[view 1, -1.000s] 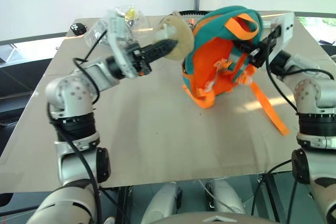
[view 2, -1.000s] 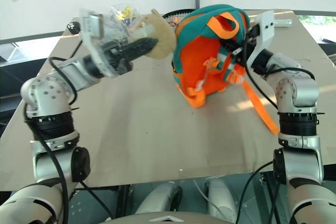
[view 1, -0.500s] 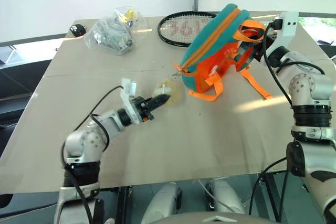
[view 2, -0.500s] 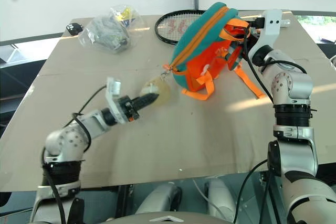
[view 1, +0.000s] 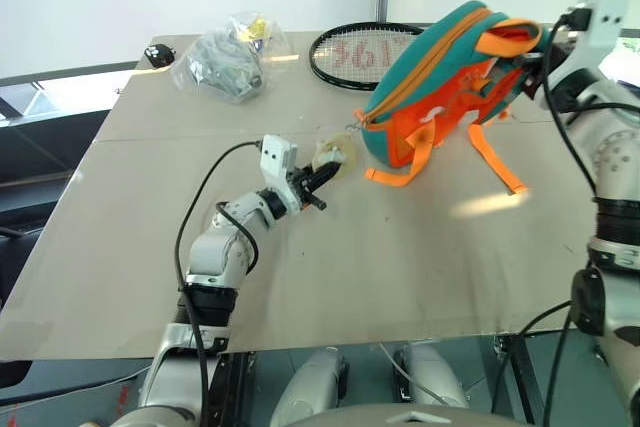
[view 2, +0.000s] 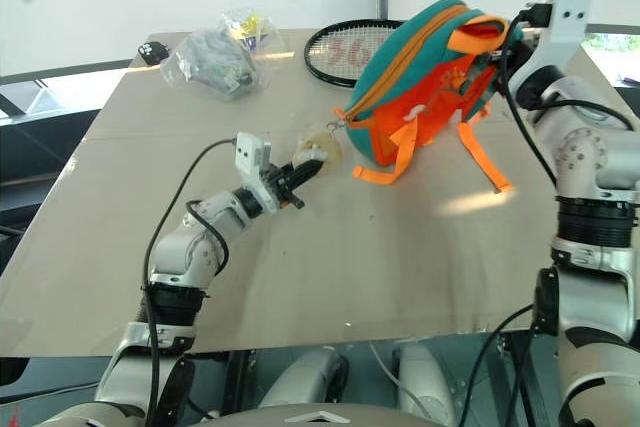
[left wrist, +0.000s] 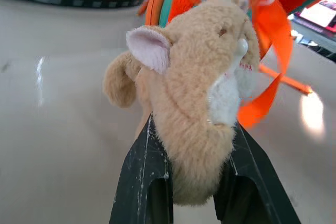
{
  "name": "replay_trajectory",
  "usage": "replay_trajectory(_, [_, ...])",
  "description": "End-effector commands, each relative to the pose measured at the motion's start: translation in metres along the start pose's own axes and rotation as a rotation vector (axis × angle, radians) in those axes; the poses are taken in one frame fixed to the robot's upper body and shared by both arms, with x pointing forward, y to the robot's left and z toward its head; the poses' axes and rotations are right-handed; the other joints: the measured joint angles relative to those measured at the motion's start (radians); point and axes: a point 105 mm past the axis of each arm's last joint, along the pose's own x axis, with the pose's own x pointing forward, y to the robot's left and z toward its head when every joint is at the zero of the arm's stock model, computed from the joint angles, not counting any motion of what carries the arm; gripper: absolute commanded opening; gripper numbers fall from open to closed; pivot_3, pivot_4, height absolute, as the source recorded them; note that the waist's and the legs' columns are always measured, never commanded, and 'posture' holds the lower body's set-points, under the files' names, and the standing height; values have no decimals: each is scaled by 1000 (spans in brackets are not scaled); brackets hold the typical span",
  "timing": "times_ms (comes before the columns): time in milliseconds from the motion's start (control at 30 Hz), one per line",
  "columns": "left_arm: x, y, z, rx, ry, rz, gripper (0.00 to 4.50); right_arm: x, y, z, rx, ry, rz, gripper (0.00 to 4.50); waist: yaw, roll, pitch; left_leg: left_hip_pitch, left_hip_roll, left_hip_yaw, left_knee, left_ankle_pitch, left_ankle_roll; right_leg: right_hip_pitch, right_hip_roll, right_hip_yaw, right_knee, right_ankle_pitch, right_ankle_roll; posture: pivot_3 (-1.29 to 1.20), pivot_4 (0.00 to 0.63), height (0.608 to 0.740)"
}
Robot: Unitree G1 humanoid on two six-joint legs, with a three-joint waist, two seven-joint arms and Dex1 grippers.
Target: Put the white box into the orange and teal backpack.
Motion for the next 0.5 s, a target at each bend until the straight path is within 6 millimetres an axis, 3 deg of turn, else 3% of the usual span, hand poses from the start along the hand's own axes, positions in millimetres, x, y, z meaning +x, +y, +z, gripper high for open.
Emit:
replay_trajectory(33, [10,-9,31,58,-64,-31,312,-38,-15,49,-220,-146,-147,0,1,0,0,-1,0,0,0,0,0,0,0,0,0,0,0,0,150,739])
replay_trajectory(100, [21,-17,36,102,-55,-56,312,-42,-5,27,-246,-87,-147,0,-1,0,0,-2,0,1,1,0,0,-1,0,0,0,0,0,0,150,739])
replay_trajectory(200, [37,-26,25,195,21,-93,312,-49,9,-18,-212,13,-133,0,-12,0,0,0,0,3,1,0,0,0,0,1,0,0,0,0,150,739])
replay_trajectory(233, [39,-28,19,197,42,-100,794,-52,13,-32,-182,38,-114,0,-12,0,0,2,0,4,0,0,0,1,0,2,1,0,0,0,150,739])
replay_trajectory(300, [40,-27,13,189,56,-97,1507,-58,13,-45,-167,57,-105,711,-12,0,0,5,0,3,-1,0,0,2,0,3,3,0,0,0,150,739])
replay_trajectory(333, [38,-27,13,173,53,-101,2159,-60,11,-49,-177,70,-99,1198,-12,0,0,6,0,4,-1,0,0,3,0,3,3,0,0,0,150,739])
replay_trajectory(367, [37,-27,14,162,49,-105,2483,-62,10,-52,-190,79,-94,1479,-12,0,0,6,0,4,-1,0,0,3,0,3,4,0,0,0,150,739])
replay_trajectory(400, [33,-26,15,167,49,-104,3103,-66,8,-54,-195,91,-86,2125,-12,0,0,6,0,3,-1,0,0,3,1,3,3,0,0,0,150,739])
replay_trajectory(433, [28,-23,16,175,51,-100,3326,-71,6,-55,-203,108,-63,2347,-12,0,0,6,0,3,-1,0,0,3,1,3,3,0,1,0,150,739])
replay_trajectory(500, [17,-22,18,179,50,-102,4373,-86,13,-60,-198,151,71,3371,-10,0,0,6,0,3,-1,0,0,3,1,3,2,0,1,0,150,739])
